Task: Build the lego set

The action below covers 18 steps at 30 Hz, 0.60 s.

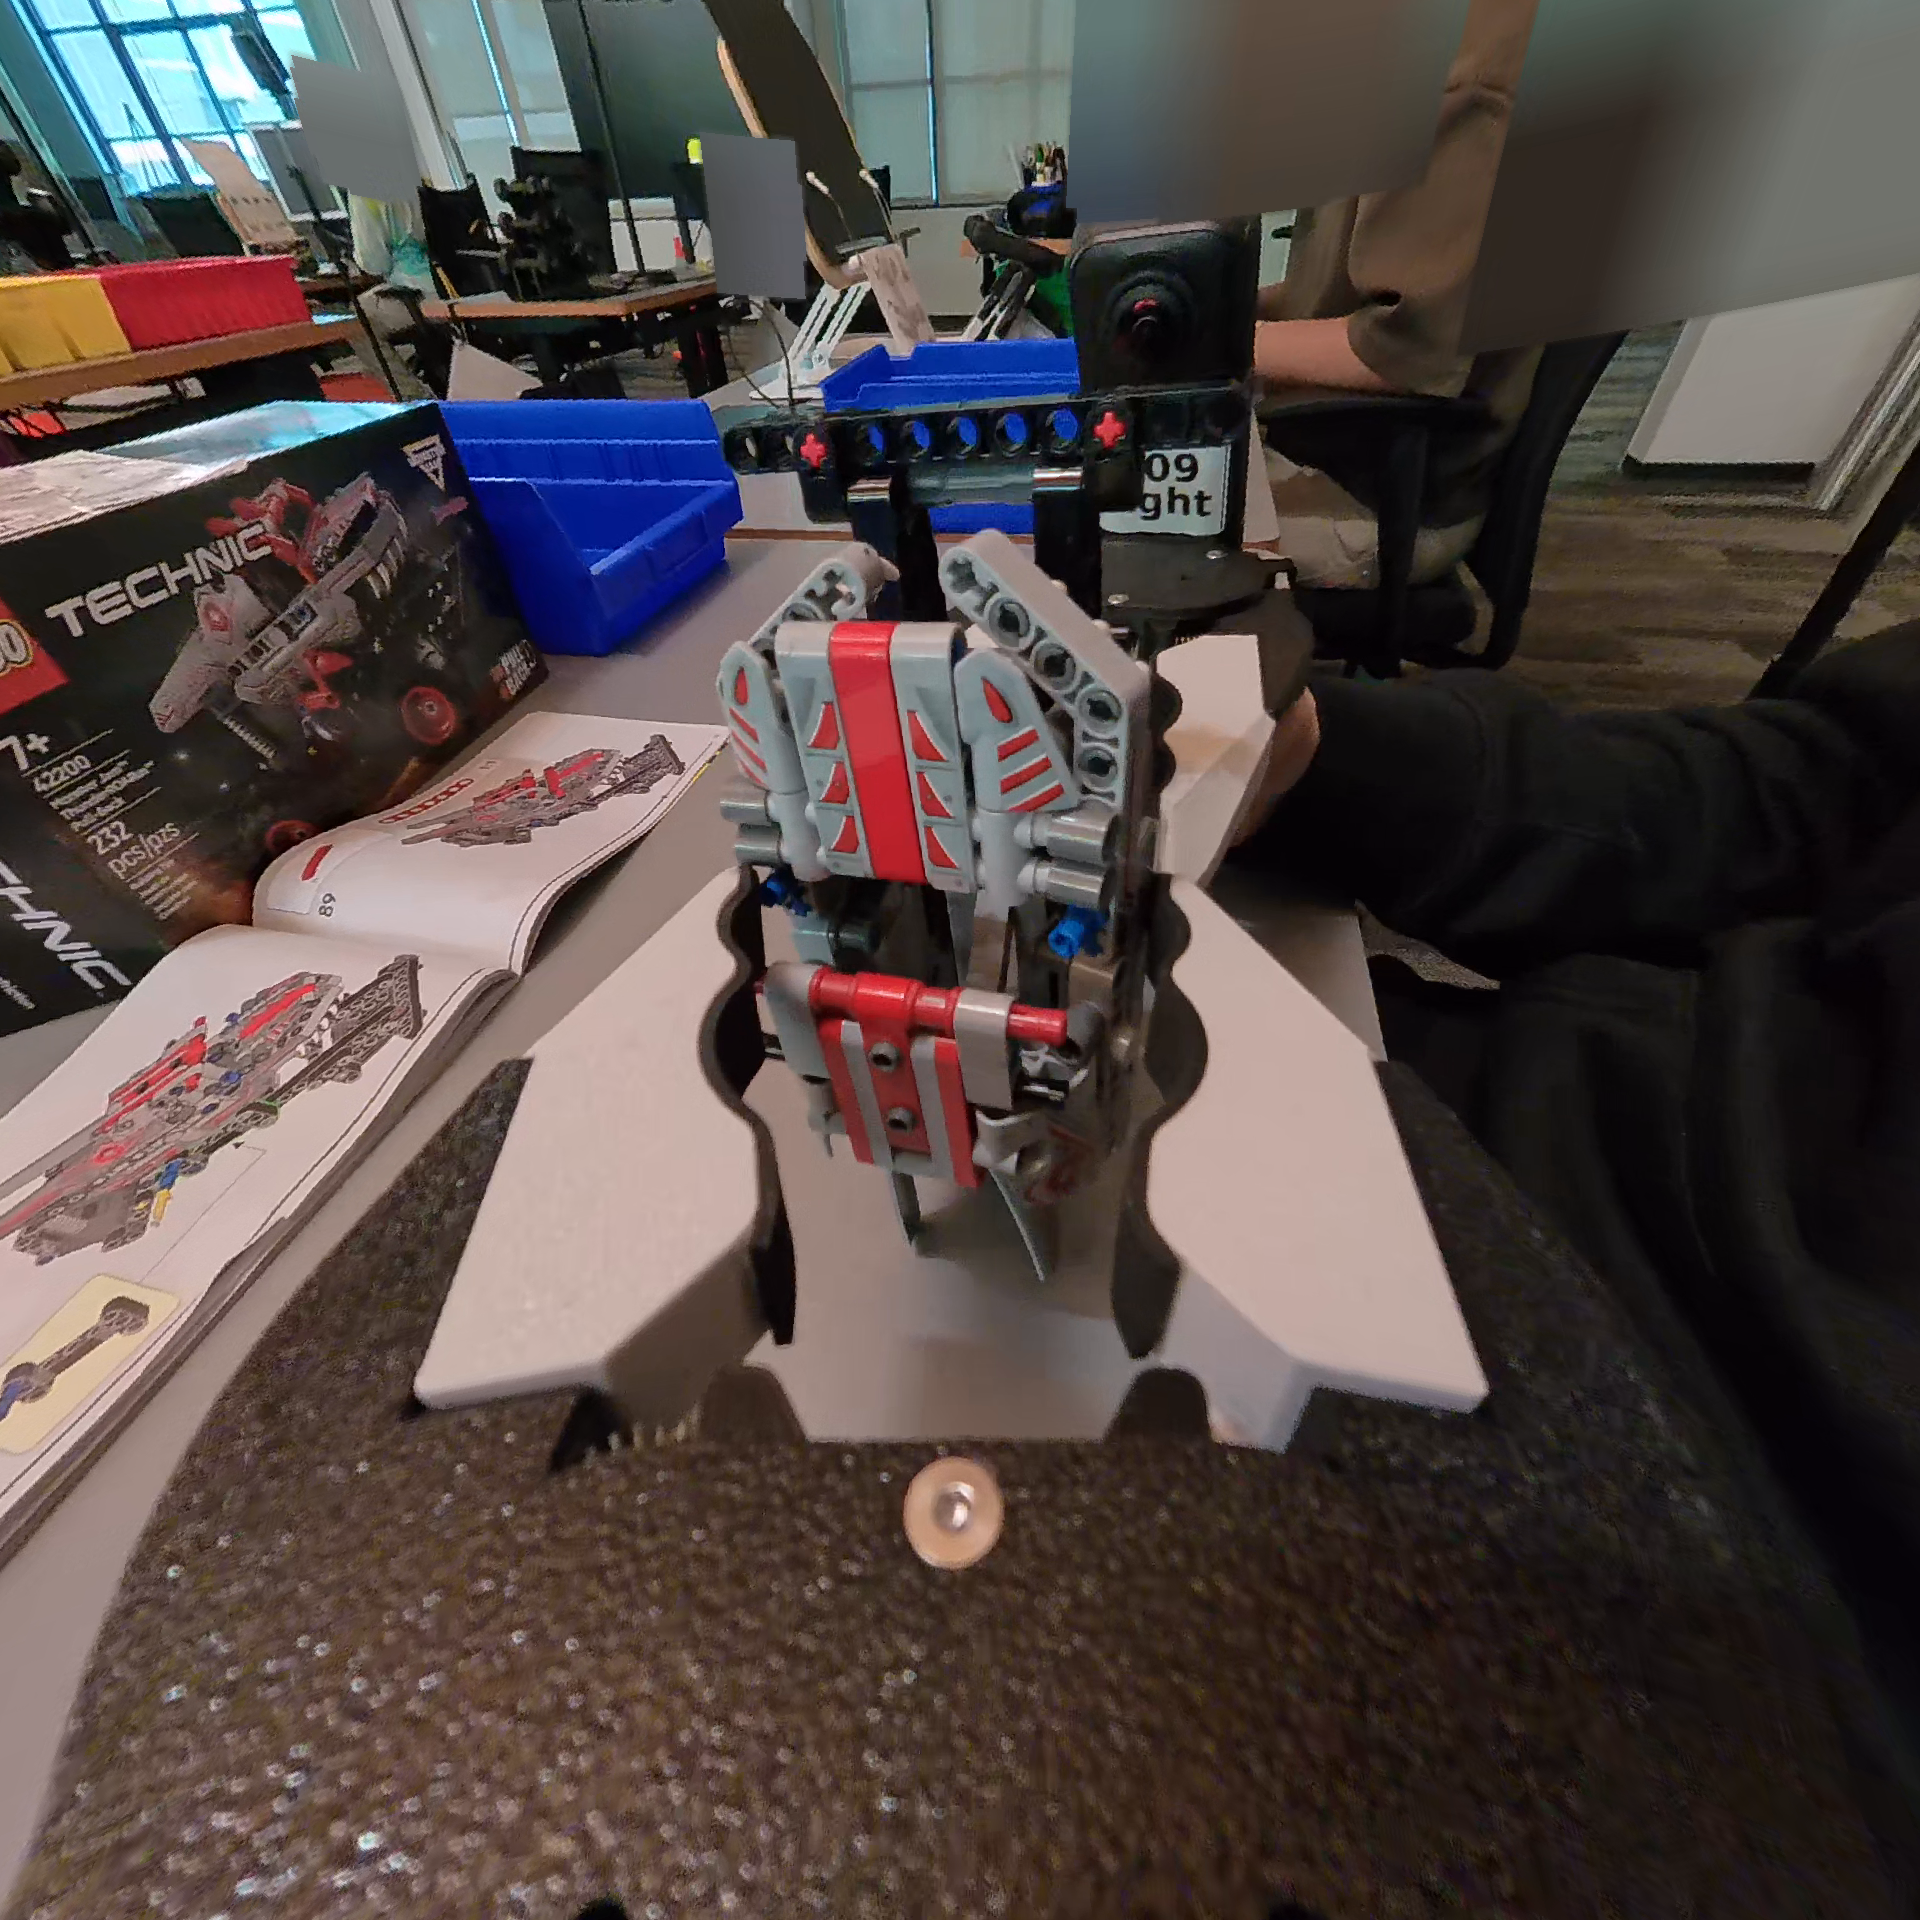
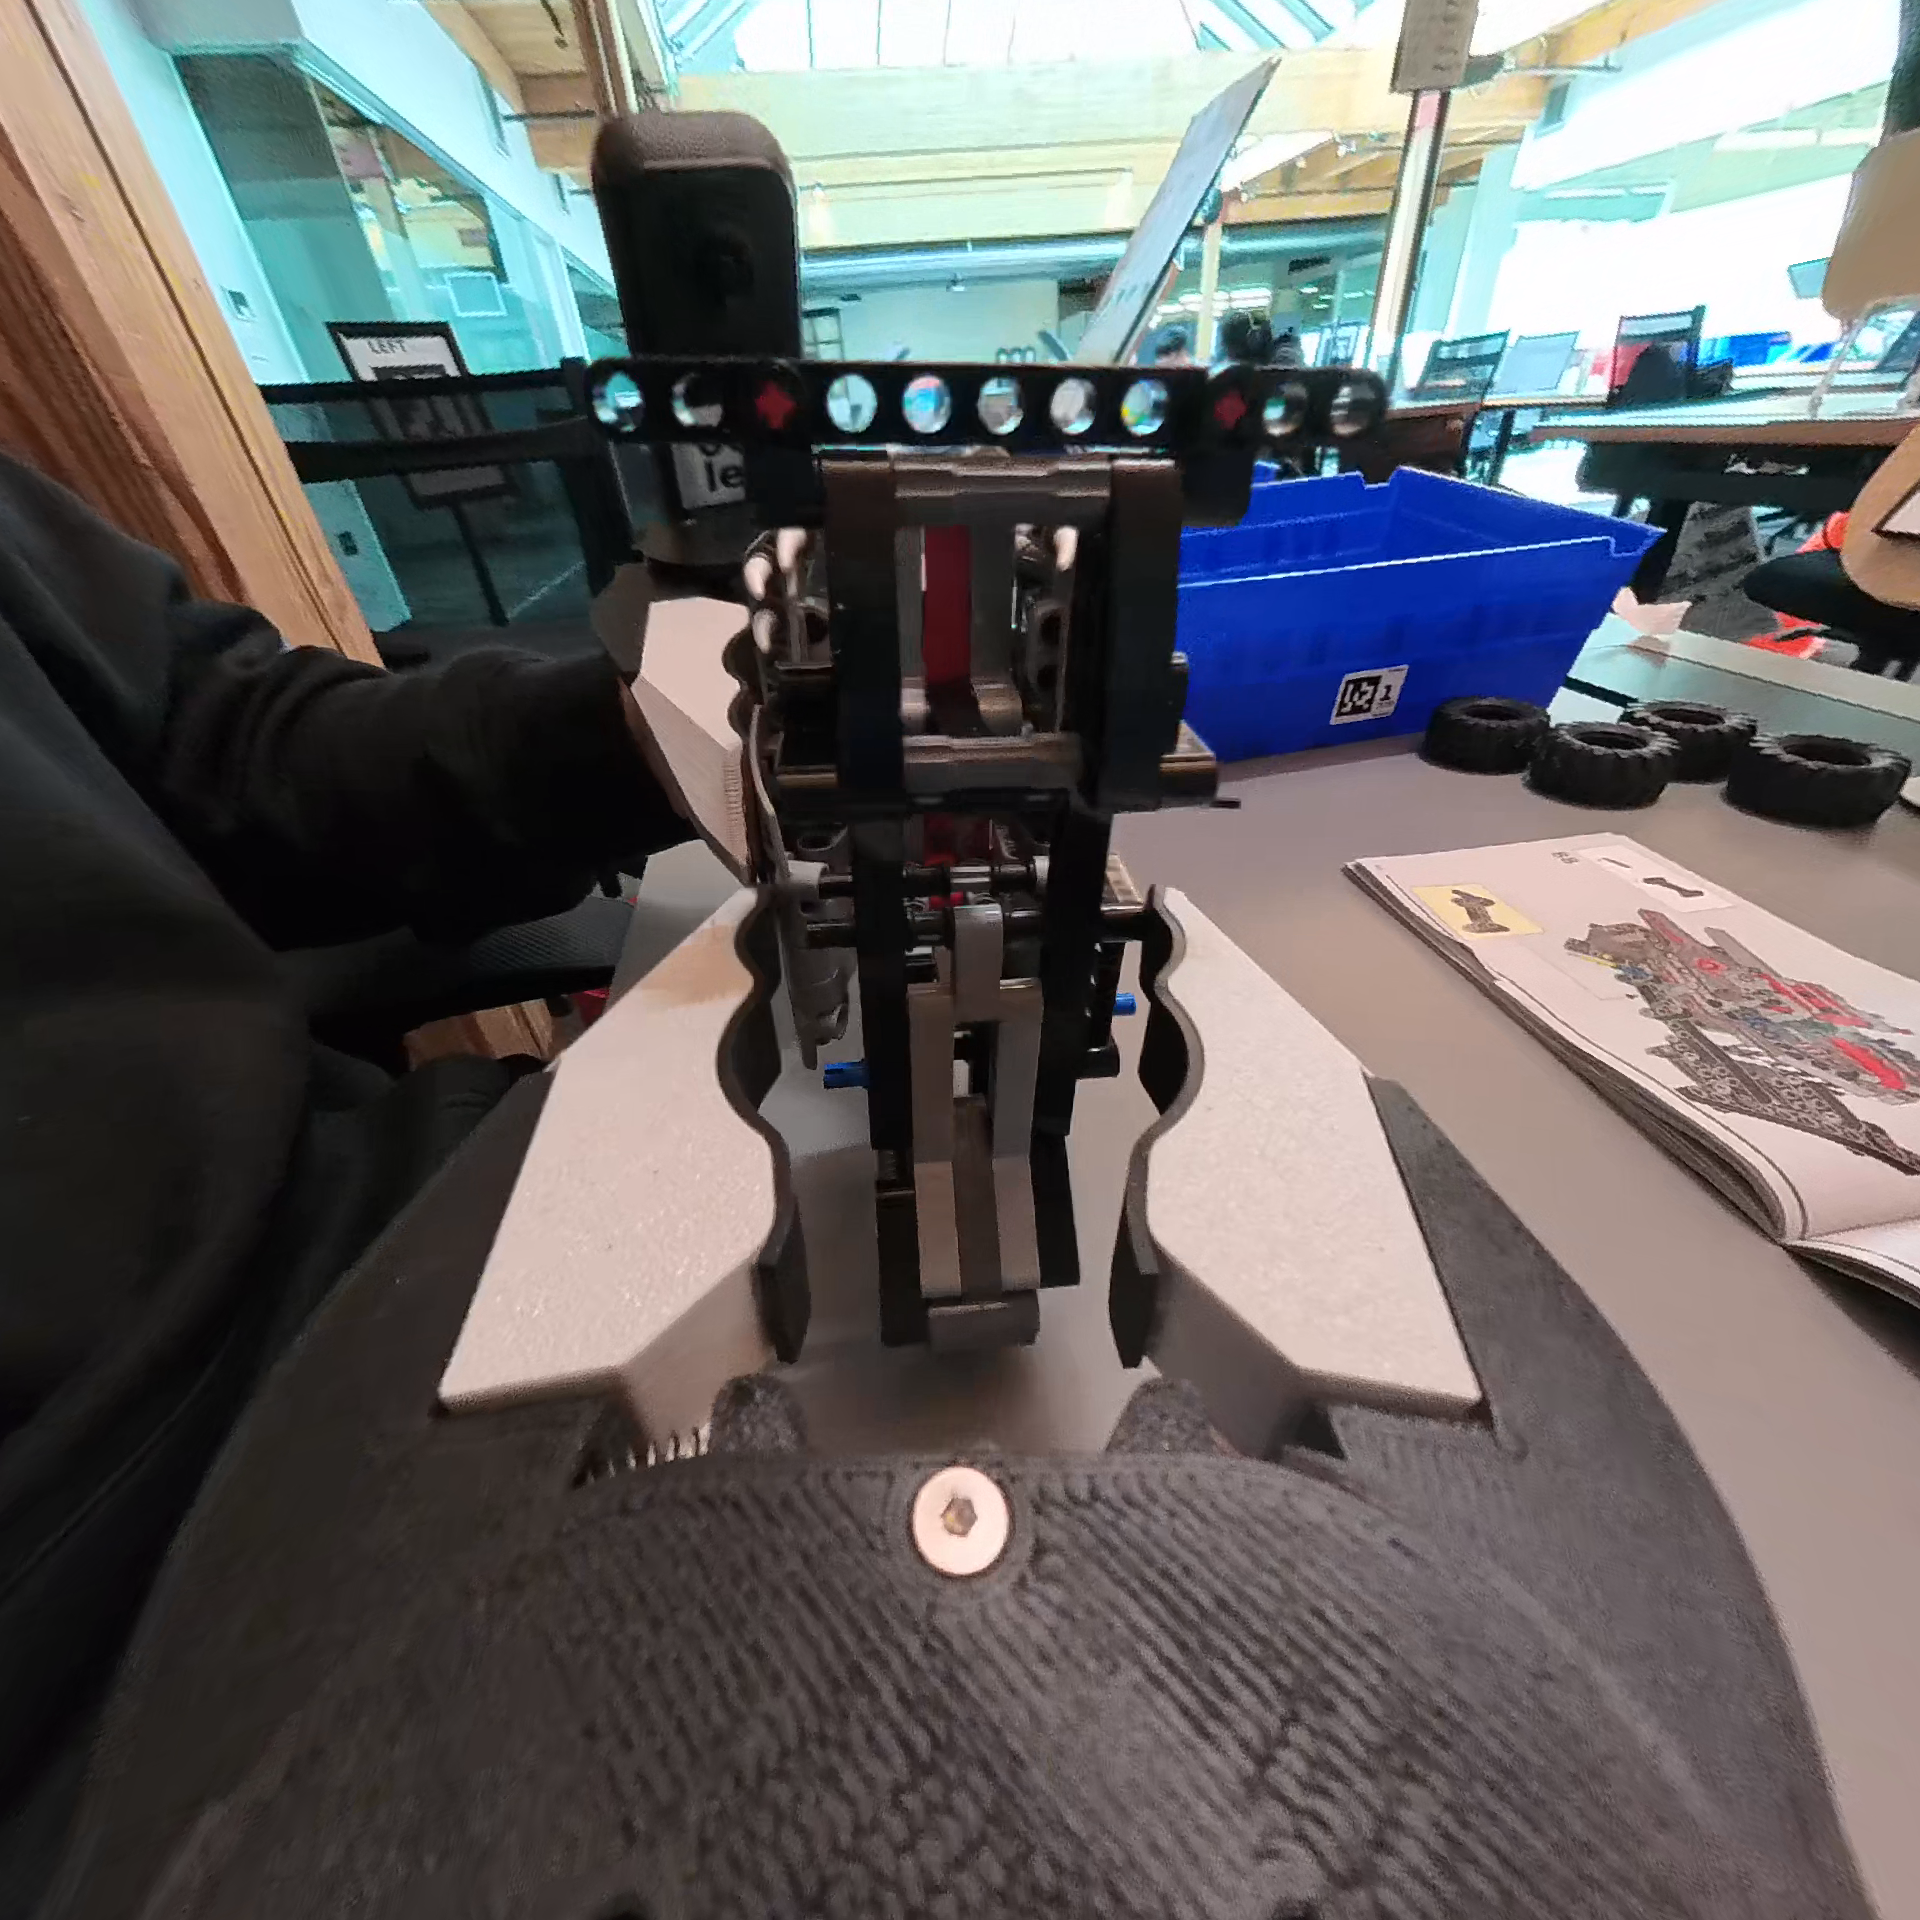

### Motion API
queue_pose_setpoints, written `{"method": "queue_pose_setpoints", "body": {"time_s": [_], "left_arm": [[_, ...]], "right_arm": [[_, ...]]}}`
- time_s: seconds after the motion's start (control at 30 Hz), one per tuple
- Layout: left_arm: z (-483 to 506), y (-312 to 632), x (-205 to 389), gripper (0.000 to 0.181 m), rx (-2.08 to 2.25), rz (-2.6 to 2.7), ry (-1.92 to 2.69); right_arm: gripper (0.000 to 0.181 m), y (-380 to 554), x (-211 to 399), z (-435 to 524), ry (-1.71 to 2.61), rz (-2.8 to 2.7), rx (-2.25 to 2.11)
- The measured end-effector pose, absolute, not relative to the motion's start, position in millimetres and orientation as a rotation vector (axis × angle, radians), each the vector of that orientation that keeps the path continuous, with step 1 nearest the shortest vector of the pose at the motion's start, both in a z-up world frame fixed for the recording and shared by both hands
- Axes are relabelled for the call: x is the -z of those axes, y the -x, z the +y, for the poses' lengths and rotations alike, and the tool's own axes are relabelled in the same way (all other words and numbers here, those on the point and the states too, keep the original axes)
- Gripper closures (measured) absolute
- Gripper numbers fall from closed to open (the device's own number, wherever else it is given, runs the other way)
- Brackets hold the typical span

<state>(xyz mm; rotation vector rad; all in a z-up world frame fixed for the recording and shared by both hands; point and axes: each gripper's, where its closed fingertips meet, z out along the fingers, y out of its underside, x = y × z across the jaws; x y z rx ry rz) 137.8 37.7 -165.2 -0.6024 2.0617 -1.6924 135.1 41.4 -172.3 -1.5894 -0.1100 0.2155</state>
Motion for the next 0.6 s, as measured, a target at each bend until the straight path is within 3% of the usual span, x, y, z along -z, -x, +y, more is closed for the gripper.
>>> {"method": "queue_pose_setpoints", "body": {"time_s": [0.6], "left_arm": [[36.7, -139.1, 164.2, 0.109, 1.698, 2.042, 0.577]], "right_arm": [[0.113, -137.6, 170.2, 39.1, 1.572, -0.104, -0.177]]}}
